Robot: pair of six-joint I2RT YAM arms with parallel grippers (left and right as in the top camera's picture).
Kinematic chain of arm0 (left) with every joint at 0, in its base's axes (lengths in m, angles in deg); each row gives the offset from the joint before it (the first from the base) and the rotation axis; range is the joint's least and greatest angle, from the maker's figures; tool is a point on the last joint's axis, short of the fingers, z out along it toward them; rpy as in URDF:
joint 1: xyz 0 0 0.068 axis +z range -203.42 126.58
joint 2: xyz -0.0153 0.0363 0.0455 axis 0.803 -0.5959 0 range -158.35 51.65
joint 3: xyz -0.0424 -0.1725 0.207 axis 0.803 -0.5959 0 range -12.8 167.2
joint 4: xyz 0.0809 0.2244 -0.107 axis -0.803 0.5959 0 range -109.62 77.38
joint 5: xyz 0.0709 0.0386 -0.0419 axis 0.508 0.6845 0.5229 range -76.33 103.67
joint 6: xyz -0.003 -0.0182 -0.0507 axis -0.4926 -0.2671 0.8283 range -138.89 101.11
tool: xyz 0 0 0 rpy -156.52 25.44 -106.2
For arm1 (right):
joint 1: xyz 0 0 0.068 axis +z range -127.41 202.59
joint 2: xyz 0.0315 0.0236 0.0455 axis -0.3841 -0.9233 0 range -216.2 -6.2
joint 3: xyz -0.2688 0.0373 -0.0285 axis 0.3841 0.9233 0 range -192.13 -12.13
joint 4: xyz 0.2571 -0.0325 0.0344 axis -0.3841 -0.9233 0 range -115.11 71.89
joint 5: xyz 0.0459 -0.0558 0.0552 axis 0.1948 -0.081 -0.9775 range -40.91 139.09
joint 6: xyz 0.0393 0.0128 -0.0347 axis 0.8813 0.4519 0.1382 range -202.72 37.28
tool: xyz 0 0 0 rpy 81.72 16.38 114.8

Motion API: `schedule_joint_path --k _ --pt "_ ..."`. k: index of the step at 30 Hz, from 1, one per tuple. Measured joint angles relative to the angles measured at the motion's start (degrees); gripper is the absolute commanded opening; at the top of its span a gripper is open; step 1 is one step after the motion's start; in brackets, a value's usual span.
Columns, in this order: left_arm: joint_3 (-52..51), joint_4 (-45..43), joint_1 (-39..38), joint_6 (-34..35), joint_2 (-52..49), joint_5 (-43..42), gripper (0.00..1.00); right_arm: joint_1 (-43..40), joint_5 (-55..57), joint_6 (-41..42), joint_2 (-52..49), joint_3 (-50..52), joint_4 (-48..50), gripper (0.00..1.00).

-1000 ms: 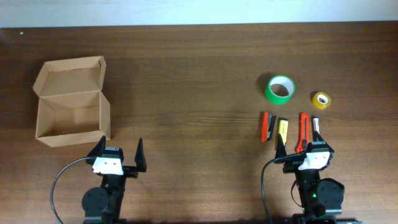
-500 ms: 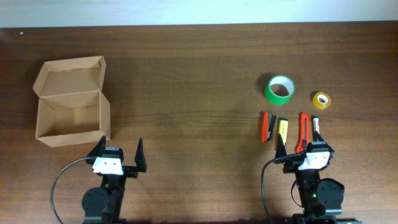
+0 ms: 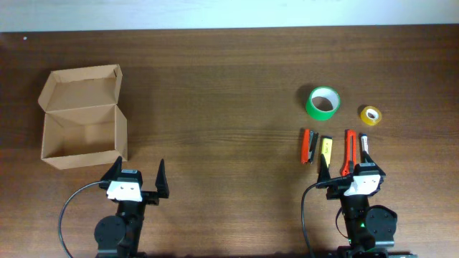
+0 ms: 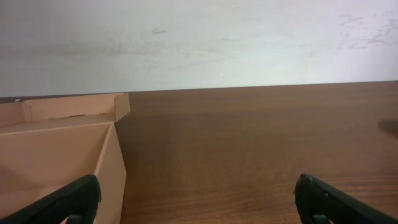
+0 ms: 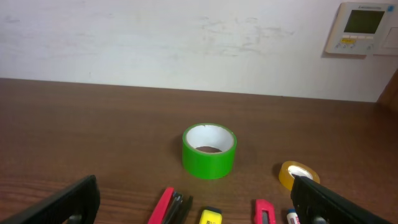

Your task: Pack container

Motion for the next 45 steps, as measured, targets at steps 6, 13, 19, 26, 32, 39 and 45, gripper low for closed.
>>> schedule_joint_path --k 6,13,19,26,32,39,45 --pt "0.00 -0.13 0.00 0.02 0.00 -0.39 1.00 0.00 0.00 0.00 0.00 0.00 0.00 0.99" --pt "9.92 6.08 0.00 2.21 -3.80 3.96 1.00 0.00 0.00 0.02 0.00 0.00 -0.02 0.99" --pt "40.83 16.02 0.00 0.37 -26.86 9.22 0.99 0.00 0.00 0.00 0.02 0.02 0.02 0.99" --pt "89.31 42.75 0.00 -0.31 -62.20 10.34 1.00 0.00 0.00 0.02 0.07 0.04 0.00 0.99" --pt "118.66 63.23 0.04 -2.64 -83.32 10.64 1.00 0.44 0.00 0.00 0.04 0.04 0.02 0.99" --pt "125.61 73.02 0.04 -5.64 -95.30 10.78 0.98 0.44 0.02 0.04 0.07 0.04 0.00 0.99" --pt "125.61 77.90 2.03 -7.87 -102.62 10.71 0.77 0.44 0.02 0.04 0.07 0.04 0.02 0.99"
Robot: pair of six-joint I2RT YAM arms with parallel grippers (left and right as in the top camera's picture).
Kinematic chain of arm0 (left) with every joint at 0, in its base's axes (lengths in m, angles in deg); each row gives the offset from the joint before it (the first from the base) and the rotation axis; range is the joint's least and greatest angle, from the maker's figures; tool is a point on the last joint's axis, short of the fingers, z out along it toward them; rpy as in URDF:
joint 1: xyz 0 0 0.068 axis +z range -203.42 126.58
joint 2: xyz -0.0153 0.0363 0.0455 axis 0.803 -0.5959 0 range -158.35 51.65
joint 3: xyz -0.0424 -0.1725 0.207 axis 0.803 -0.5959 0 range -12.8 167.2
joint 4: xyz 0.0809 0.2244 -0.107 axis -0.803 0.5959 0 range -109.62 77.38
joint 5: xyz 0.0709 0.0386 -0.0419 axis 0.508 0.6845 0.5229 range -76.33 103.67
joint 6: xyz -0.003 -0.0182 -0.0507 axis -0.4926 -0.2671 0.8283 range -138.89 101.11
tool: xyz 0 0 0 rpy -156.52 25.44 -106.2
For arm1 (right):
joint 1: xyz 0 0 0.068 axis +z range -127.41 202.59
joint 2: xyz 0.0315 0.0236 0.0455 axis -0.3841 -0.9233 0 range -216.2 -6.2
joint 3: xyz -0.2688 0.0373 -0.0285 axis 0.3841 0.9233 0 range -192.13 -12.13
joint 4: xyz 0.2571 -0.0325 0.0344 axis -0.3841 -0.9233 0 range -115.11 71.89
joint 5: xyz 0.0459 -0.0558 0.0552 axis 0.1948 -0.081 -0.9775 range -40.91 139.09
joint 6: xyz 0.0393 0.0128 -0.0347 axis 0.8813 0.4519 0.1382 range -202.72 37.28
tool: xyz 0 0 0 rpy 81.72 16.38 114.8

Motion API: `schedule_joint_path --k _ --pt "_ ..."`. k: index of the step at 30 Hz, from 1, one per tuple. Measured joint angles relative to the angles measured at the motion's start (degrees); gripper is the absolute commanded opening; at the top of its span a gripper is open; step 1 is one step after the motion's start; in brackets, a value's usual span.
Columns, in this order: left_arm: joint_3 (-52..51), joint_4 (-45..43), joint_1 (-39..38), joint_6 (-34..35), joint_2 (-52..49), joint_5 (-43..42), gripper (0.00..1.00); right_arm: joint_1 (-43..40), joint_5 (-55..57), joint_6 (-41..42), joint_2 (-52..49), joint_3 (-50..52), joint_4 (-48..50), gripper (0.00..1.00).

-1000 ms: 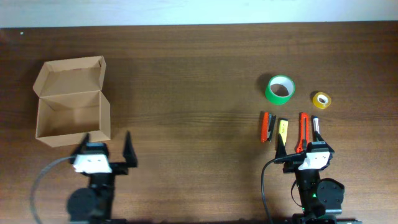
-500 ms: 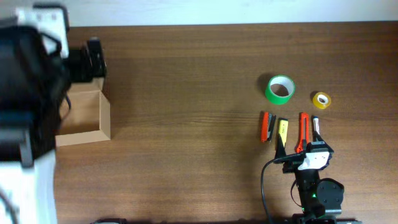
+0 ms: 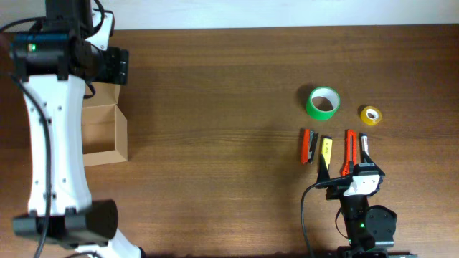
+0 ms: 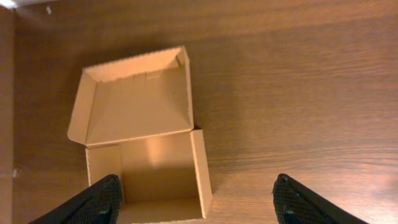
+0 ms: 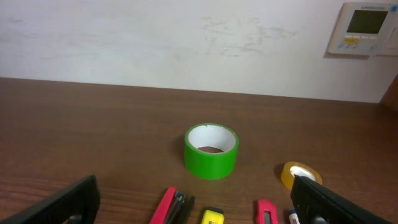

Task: Pack container
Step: 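Move the left gripper to the cardboard box and grasp its side wall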

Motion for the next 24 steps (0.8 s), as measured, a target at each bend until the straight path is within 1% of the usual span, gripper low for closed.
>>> schedule_joint_path --k 2,3,4,5,6,10,14,18,24 --pt "0.00 -0.07 1.79 -0.13 -2.62 -0.44 0.78 0.00 0.00 -0.02 0.00 0.00 0.00 0.99" --pt "0.00 -0.11 2.36 -0.11 -3.26 -0.57 0.83 0.00 0.00 -0.04 0.00 0.00 0.00 0.99" --pt "-0.02 -0.11 3.21 -0.11 -4.07 -0.90 0.91 0.00 -0.02 -0.02 0.00 0.00 0.00 0.99" --pt "-0.15 -0.17 4.09 0.02 -4.72 -1.22 0.95 0.00 0.00 -0.04 0.00 0.00 -0.02 0.99" --pt "-0.70 -0.42 4.87 0.09 -4.96 -1.75 0.97 0.00 -0.02 -0.04 0.00 0.00 0.00 0.99" --pt "-5.53 -1.40 8.83 -0.11 -5.05 -3.45 0.97 0.00 0.00 -0.04 0.00 0.00 -0.02 0.99" --pt "-11.80 -3.21 11.10 -0.09 -5.05 -4.20 0.96 0.00 -0.02 -0.02 0.00 0.00 -0.02 0.99" --pt "-18.73 -6.80 11.61 -0.11 -5.05 -4.59 0.95 0.00 0.00 0.00 0.00 0.00 -0.02 0.99" --pt "-32.37 -14.45 11.56 -0.11 -5.25 -5.79 0.93 0.00 0.00 -0.04 0.00 0.00 0.00 0.99"
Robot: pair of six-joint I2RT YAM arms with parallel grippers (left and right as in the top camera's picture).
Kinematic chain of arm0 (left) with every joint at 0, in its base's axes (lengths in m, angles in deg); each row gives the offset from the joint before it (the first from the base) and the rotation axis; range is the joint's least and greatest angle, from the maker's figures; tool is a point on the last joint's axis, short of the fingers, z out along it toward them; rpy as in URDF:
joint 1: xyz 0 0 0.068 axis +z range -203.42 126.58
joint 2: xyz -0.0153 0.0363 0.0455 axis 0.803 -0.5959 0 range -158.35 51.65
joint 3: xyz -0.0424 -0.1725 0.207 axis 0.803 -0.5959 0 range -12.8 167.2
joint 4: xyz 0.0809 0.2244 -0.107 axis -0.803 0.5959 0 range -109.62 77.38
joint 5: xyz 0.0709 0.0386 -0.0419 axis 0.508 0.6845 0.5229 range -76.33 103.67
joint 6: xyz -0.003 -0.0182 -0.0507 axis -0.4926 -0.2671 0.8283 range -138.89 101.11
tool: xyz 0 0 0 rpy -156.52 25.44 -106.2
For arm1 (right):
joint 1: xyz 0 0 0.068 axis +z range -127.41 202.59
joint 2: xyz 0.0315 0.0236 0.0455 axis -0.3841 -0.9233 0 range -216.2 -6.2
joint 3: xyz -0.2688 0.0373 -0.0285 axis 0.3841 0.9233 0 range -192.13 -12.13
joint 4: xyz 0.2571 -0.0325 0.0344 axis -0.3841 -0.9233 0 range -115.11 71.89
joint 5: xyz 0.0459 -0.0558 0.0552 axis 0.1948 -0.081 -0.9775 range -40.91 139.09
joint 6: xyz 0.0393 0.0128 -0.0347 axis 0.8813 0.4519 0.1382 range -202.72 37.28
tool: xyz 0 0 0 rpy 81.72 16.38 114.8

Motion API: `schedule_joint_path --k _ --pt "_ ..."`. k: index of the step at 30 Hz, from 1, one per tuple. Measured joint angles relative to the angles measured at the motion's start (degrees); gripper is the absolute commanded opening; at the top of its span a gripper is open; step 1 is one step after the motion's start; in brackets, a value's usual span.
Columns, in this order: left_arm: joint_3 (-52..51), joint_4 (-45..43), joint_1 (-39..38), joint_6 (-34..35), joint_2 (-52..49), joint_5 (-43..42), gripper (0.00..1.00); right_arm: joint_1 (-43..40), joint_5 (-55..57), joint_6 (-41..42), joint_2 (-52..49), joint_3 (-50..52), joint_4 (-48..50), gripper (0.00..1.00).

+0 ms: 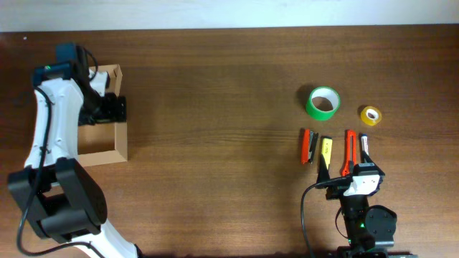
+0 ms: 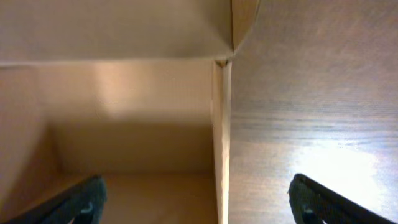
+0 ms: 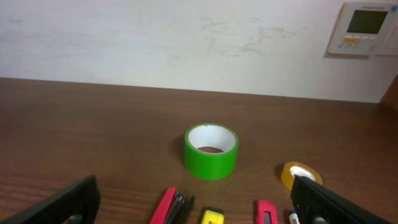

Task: Pack container
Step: 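Move the left gripper to the cardboard box and grasp its side wall, then drag the box with the left gripper rightward next to the green tape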

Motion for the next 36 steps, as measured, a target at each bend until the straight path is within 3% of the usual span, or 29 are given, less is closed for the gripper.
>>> schedule_joint_path --k 5,7,8,13,14,28,36 --pt "-8.07 -5.53 0.00 0.02 0.00 -0.74 0.89 0.00 0.00 0.00 0.00 0.00 0.00 0.99" --pt "-11.04 -6.82 0.00 0.00 -0.04 -1.14 0.79 0.00 0.00 0.02 0.00 0.00 0.00 0.99" --pt "-11.98 -7.21 0.00 -0.02 -0.04 -1.29 0.70 0.00 0.00 0.00 0.00 0.00 0.00 0.99" --pt "-13.49 -9.35 0.00 0.35 -0.07 -1.73 0.07 0.00 -0.02 0.02 0.00 0.00 0.00 0.99" --pt "-13.60 -9.64 0.00 0.70 -0.07 -1.79 0.02 0.00 0.00 0.02 0.00 0.00 0.00 0.99" --pt "-12.33 -7.87 -3.80 5.99 -0.07 -1.81 0.02 0.00 0.00 0.00 0.00 0.00 0.00 0.99" --pt "1.92 0.96 -12.87 16.76 -0.09 -0.96 0.02 0.00 0.00 0.00 0.00 0.00 0.00 0.99"
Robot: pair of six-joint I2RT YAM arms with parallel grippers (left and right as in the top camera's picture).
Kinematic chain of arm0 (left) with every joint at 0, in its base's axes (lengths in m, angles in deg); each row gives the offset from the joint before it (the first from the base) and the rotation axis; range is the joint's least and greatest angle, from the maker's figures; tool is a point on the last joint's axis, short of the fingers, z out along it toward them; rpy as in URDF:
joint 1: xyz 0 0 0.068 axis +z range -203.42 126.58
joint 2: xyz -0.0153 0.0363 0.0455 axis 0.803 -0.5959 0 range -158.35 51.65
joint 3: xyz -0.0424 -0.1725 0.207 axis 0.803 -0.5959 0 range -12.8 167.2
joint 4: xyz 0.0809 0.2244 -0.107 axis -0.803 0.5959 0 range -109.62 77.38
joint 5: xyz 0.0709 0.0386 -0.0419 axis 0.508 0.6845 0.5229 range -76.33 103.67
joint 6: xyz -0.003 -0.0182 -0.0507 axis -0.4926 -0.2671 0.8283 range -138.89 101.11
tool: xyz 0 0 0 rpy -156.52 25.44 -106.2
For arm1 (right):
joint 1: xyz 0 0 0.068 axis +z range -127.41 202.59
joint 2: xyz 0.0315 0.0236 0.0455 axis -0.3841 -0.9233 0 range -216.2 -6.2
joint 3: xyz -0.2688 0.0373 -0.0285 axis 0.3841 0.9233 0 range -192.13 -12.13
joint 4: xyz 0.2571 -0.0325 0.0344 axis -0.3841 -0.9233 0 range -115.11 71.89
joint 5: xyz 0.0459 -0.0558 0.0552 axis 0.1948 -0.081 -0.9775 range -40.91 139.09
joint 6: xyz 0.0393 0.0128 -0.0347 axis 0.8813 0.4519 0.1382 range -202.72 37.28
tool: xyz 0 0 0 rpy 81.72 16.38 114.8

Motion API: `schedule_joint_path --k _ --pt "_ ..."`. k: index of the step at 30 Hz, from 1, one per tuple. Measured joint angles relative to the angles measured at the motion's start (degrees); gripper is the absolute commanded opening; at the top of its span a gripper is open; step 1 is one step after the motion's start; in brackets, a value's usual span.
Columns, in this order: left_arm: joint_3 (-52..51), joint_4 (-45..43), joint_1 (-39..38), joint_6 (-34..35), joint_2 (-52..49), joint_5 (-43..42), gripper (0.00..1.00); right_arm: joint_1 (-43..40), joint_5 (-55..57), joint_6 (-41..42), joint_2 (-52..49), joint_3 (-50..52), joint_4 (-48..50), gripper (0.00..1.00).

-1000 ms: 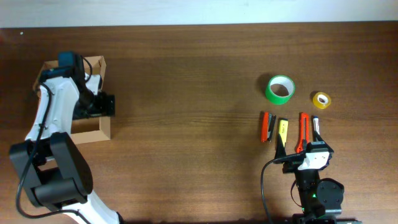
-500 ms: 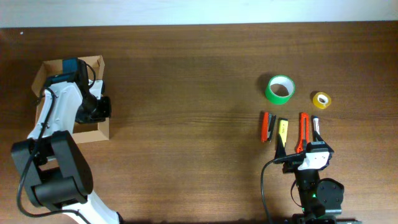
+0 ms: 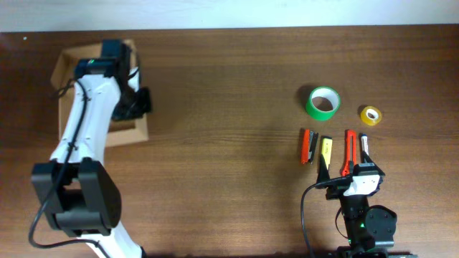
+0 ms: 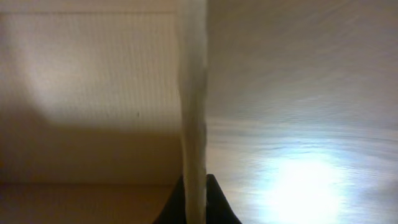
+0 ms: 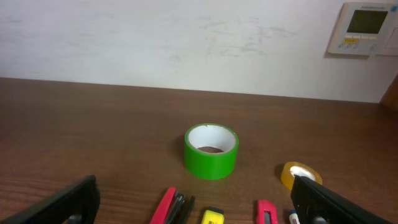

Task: Pack container
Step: 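Drag the box with the left gripper rightward next to the green tape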

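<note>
An open cardboard box [image 3: 69, 61] stands at the table's left, lid flap folded back. My left gripper [image 3: 140, 103] is shut on the box's right wall [image 4: 192, 93]; in the left wrist view its dark fingertips [image 4: 214, 208] pinch that thin edge from both sides. At the right lie a green tape roll [image 3: 323, 102], a small yellow tape roll [image 3: 370, 115], a red stapler [image 3: 308, 145], a yellow marker [image 3: 325, 149], a red utility knife [image 3: 349, 152] and a pen [image 3: 363, 147]. My right gripper [image 3: 351, 179] rests open just in front of them.
The right wrist view shows the green roll [image 5: 211, 151] and the yellow roll [image 5: 298, 174] ahead, with a white wall and a wall thermostat [image 5: 362, 28] behind the table's far edge. Bare brown tabletop [image 3: 229, 129] lies between the box and the items.
The left gripper, then open over the box's right wall, is now shut on that wall. The box stands a little further right. The right arm has not moved.
Both grippers first rested open at the table's front edge. Then the left arm was high above the box, looking down into it. Then it hung open, low over the right wall. Now it grips that wall and the box has shifted right.
</note>
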Motion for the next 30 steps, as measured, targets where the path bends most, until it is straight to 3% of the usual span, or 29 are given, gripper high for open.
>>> schedule_joint_path --k 8,21,26,30 --pt "14.97 0.57 -11.39 7.56 -0.02 0.28 0.02 0.00 0.00 0.02 0.00 0.00 0.00 0.99" --pt "19.52 -22.34 -23.58 9.05 -2.60 -3.93 0.02 0.00 0.00 0.00 0.00 0.00 0.00 0.99" --pt "24.79 -21.77 -26.12 9.20 -10.19 -5.53 0.02 0.00 0.00 0.02 0.00 0.00 -0.02 0.99" --pt "29.92 -16.00 -28.72 9.62 -16.57 -5.18 0.02 0.00 0.00 0.00 0.00 0.00 0.00 0.99"
